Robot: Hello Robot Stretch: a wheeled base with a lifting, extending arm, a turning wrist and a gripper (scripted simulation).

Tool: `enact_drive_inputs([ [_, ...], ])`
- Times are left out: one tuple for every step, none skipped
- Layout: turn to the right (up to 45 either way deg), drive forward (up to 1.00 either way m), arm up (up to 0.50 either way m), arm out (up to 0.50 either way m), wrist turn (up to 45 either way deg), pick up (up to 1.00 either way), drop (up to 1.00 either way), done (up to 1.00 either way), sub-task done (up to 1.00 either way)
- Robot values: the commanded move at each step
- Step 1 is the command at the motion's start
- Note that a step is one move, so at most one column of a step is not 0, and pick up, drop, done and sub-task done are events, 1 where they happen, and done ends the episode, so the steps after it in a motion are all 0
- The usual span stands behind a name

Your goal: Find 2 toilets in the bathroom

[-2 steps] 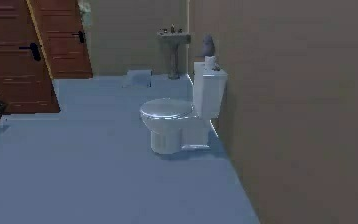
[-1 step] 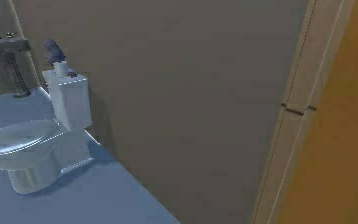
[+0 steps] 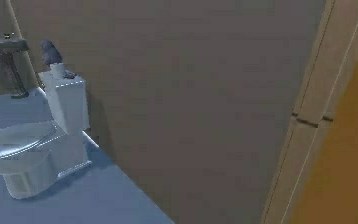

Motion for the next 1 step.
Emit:
enact_drive_inputs([
  [-42.0, 0.0, 0.0, 0.0, 0.0, 0.0, 0.0, 0.0, 0.0],
])
